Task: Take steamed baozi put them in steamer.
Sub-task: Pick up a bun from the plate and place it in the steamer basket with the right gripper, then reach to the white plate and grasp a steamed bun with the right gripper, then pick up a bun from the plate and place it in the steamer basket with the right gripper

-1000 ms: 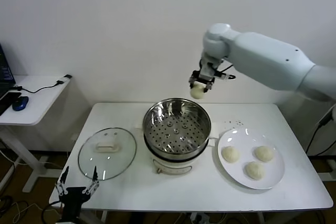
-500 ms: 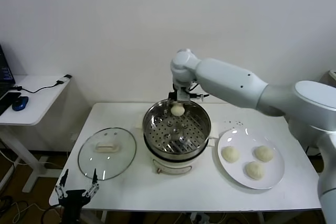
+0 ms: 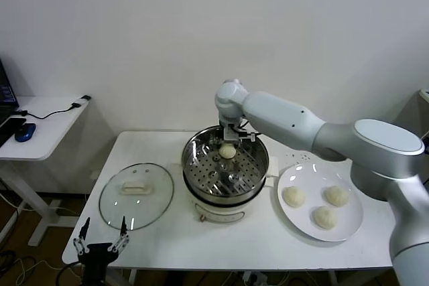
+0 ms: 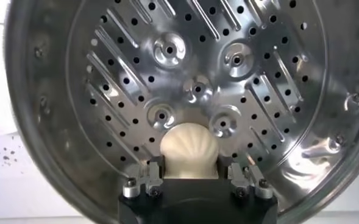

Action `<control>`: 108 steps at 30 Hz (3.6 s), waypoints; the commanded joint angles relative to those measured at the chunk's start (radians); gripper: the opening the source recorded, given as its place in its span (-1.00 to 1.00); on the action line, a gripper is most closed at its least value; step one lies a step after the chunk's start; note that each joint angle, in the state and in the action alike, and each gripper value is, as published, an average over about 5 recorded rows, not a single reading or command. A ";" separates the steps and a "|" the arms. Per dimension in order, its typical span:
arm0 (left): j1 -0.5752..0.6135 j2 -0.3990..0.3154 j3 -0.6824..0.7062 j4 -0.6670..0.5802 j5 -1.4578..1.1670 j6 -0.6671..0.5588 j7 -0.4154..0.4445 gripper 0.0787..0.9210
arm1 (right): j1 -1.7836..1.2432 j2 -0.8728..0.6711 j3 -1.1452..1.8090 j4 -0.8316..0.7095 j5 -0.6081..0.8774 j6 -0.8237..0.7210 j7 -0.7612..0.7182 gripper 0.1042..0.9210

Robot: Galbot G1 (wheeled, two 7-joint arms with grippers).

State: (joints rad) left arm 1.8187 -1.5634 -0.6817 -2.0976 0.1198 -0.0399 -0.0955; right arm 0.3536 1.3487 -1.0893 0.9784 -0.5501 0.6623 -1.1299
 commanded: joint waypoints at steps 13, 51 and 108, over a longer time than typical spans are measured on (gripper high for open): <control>0.015 -0.001 -0.005 0.004 -0.006 -0.007 -0.008 0.77 | 0.106 -0.082 -0.010 0.090 0.137 -0.003 -0.031 0.76; 0.049 0.004 -0.024 -0.025 -0.047 -0.021 0.004 0.77 | 0.052 -0.666 -0.318 0.246 0.849 -0.916 0.051 0.76; 0.065 0.019 -0.007 0.008 -0.032 -0.032 0.018 0.77 | 0.329 -0.589 -0.372 0.185 1.027 -0.909 0.071 0.14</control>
State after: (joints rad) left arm 1.8841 -1.5460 -0.6906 -2.0877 0.0897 -0.0687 -0.0779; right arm 0.4072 0.7617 -1.2976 1.1558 0.3318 -0.2492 -1.0530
